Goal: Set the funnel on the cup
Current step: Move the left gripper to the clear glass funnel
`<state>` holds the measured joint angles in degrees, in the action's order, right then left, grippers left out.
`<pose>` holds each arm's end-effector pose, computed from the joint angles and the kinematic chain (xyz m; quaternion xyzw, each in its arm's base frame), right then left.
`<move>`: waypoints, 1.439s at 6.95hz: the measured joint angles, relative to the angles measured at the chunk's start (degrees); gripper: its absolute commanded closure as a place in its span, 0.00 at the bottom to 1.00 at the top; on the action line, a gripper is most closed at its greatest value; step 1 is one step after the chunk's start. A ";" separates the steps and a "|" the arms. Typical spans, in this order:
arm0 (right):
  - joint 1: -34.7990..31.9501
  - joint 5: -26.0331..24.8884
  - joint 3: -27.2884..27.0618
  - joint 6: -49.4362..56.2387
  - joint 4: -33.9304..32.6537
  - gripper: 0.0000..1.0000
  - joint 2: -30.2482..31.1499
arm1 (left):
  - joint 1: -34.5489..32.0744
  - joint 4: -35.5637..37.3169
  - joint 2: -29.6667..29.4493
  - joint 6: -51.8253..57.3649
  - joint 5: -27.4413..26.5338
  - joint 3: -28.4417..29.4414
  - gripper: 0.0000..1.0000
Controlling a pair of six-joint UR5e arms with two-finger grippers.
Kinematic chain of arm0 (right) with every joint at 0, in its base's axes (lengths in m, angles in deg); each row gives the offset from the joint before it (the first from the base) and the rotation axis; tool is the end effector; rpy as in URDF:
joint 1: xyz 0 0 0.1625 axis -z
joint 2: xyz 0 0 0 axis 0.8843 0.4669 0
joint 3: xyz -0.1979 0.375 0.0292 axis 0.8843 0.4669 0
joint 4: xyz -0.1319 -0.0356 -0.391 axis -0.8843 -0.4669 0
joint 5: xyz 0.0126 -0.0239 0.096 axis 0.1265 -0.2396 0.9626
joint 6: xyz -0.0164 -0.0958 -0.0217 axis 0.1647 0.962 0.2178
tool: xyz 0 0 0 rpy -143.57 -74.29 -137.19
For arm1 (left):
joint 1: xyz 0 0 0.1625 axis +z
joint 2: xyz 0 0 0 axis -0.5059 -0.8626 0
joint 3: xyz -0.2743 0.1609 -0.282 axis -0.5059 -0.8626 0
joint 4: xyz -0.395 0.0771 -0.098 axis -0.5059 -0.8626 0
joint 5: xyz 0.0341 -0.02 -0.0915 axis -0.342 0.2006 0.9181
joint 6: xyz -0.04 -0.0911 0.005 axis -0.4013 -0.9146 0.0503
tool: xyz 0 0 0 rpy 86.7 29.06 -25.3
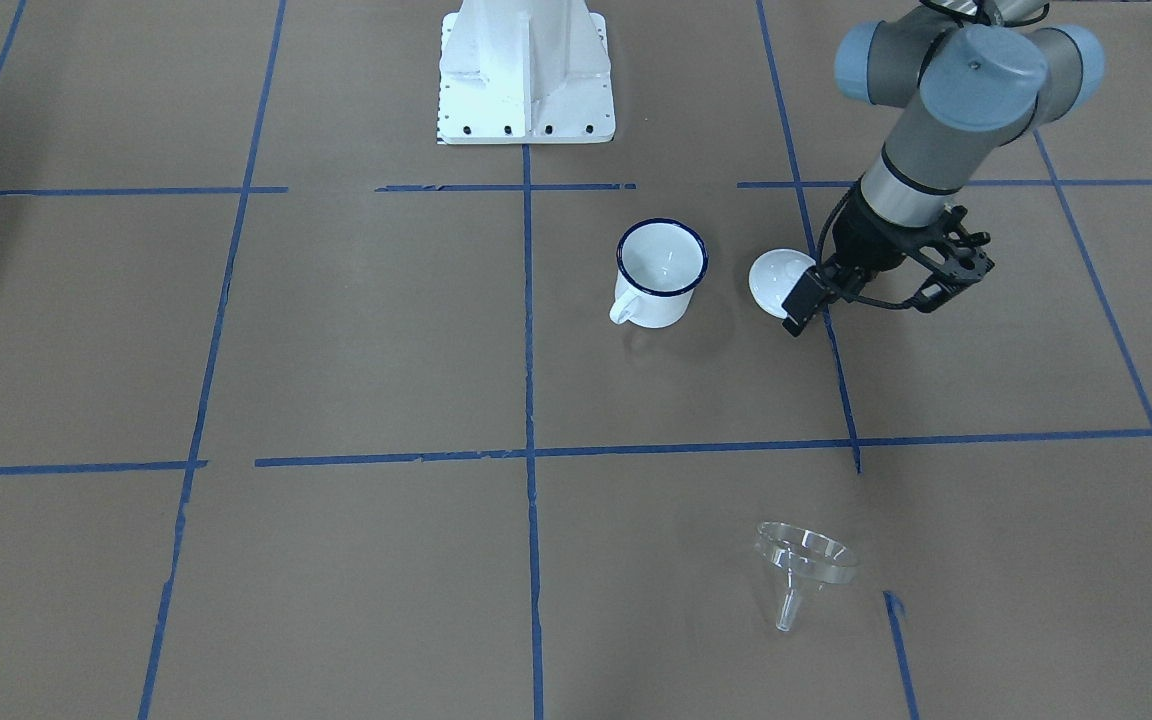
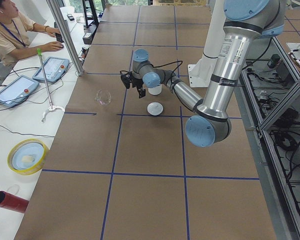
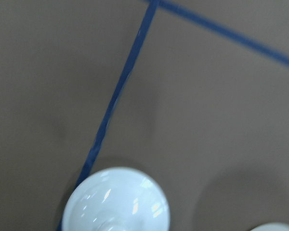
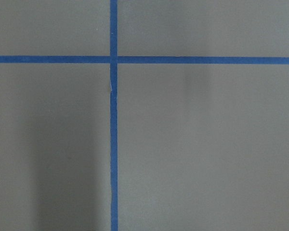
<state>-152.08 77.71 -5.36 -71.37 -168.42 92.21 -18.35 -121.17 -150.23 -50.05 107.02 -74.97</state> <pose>0.0669 -0.4450 0.6703 -0.0094 -0.3519 0.0053 0.9360 0.3300 -0.5162 0.3398 -0.0427 0.4733 -0.3636 0.8012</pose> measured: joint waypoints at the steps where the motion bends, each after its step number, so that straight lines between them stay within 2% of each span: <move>1: 0.00 0.00 0.00 0.00 0.00 0.00 0.00 | -0.57 -8.27 -0.82 -9.39 -5.03 3.58 0.00; 2: 0.00 0.00 -0.02 0.00 0.00 0.00 0.00 | -0.69 -14.40 -1.88 -17.02 -10.35 7.13 0.00; 4: 0.00 0.00 -0.02 0.00 0.00 0.00 0.00 | -0.67 -21.36 -5.49 -28.15 -20.98 15.93 0.00; 7: 0.00 0.00 -0.01 0.00 0.00 0.00 0.00 | 0.39 -23.52 -10.69 -34.81 -24.24 24.59 0.00; 10: 0.00 0.00 0.00 0.00 0.00 0.00 0.00 | 1.49 -24.80 -13.21 -36.83 -24.48 28.11 0.04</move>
<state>-152.08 77.72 -5.36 -71.37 -168.41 92.21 -16.86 -145.97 -163.44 -86.88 82.54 -46.87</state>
